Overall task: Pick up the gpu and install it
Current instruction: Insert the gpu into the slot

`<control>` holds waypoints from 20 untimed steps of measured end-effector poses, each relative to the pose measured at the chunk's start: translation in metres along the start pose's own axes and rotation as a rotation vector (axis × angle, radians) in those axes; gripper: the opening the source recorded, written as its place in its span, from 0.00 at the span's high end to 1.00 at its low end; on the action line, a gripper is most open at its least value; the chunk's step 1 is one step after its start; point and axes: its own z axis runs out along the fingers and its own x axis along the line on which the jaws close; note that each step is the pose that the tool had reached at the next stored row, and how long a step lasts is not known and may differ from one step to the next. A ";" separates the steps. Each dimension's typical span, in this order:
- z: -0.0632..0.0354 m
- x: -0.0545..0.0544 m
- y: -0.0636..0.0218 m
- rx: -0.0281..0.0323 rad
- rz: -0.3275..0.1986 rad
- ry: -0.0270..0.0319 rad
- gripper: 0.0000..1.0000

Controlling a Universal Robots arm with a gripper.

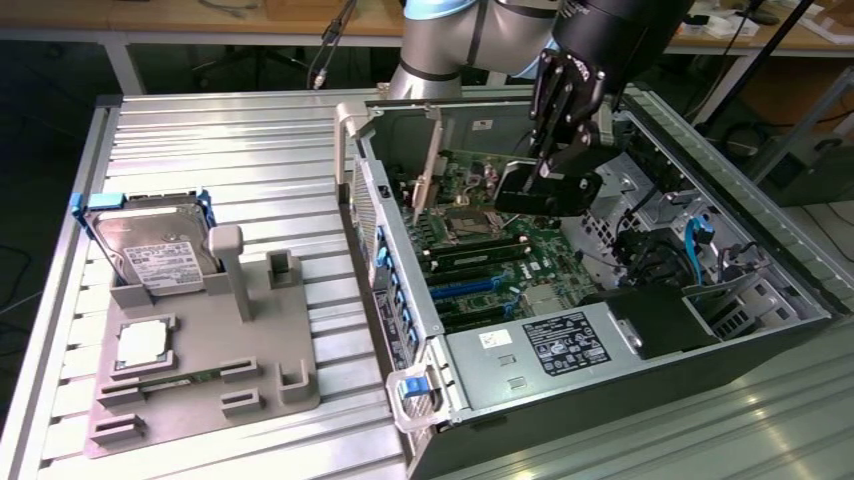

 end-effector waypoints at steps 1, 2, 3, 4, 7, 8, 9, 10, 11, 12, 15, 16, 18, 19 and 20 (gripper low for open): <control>0.0000 0.000 -0.0003 0.0000 0.000 0.0001 0.73; -0.0001 0.000 -0.0005 0.0000 0.000 0.0001 0.73; 0.0000 0.000 -0.0008 0.0001 0.000 0.0001 0.73; 0.0000 0.000 -0.0011 0.0001 0.000 0.0001 0.73; 0.0000 -0.001 -0.0019 0.0001 -0.001 0.0000 0.73; 0.0000 -0.001 -0.0021 0.0001 -0.002 0.0001 0.73; 0.0000 -0.001 -0.0024 0.0001 -0.004 0.0002 0.73; 0.0000 -0.001 -0.0027 0.0001 -0.006 0.0003 0.73; 0.0000 -0.001 -0.0030 0.0002 -0.009 0.0005 0.73; 0.0000 -0.001 -0.0033 0.0002 -0.012 0.0006 0.73; 0.0001 -0.002 -0.0044 0.0004 -0.023 0.0009 0.73; 0.0001 -0.002 -0.0047 0.0004 -0.027 0.0010 0.73; 0.0002 -0.003 -0.0056 0.0005 -0.036 0.0013 0.73; 0.0002 -0.003 -0.0060 0.0006 -0.040 0.0015 0.73; 0.0002 -0.004 -0.0064 0.0006 -0.045 0.0016 0.73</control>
